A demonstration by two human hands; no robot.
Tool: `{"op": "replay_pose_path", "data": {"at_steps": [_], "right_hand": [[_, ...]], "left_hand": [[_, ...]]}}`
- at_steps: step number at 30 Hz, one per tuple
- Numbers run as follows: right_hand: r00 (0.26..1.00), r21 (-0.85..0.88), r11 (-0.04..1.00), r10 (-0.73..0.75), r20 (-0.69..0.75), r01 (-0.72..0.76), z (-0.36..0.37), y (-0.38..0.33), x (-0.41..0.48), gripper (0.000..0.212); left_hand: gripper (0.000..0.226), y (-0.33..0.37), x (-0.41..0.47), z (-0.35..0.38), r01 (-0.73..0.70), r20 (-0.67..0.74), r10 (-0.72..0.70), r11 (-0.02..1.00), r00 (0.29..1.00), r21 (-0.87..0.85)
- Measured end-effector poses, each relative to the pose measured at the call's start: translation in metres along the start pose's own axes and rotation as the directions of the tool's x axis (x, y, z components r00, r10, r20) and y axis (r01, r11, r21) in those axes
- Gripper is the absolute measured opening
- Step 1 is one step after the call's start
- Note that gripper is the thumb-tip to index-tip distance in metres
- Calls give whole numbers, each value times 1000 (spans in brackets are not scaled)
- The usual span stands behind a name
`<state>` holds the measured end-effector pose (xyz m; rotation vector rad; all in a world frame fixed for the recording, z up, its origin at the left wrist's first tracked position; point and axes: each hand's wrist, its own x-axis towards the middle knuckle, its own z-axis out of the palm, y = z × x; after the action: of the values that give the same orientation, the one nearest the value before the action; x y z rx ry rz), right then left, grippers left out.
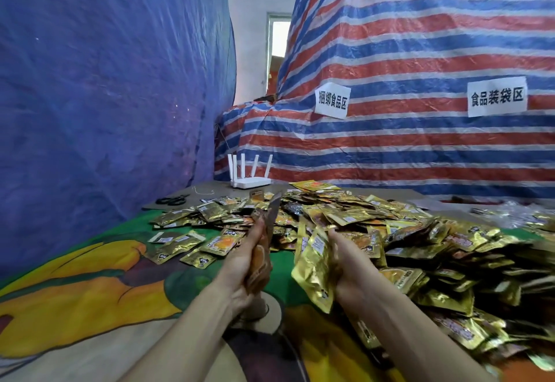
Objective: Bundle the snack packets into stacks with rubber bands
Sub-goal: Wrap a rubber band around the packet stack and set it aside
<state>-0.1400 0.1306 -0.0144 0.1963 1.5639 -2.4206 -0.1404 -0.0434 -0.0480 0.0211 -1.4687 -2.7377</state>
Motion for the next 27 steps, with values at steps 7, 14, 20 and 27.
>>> {"op": "replay_pose_path", "data": {"at_steps": [7,14,20,27], "right_hand": [[981,20,995,89,175,-94,-9,-4,-16,21],[978,-130,970,-202,47,207,-6,3,-7,14],[845,-300,803,-534,21,515,-8,10,-5,8],[783,-438,688,-619,62,579,-6,14,-9,11]], "left_hand": [[40,-2,-2,3,-7,-70,7,1000,998,8],[66,1,-6,2,-67,-188,69,998,980,18],[70,-1,-9,9,-207,-209,237,966,949,155],[82,-9,-9,8,-304,-152,511,696,846,651]]}}
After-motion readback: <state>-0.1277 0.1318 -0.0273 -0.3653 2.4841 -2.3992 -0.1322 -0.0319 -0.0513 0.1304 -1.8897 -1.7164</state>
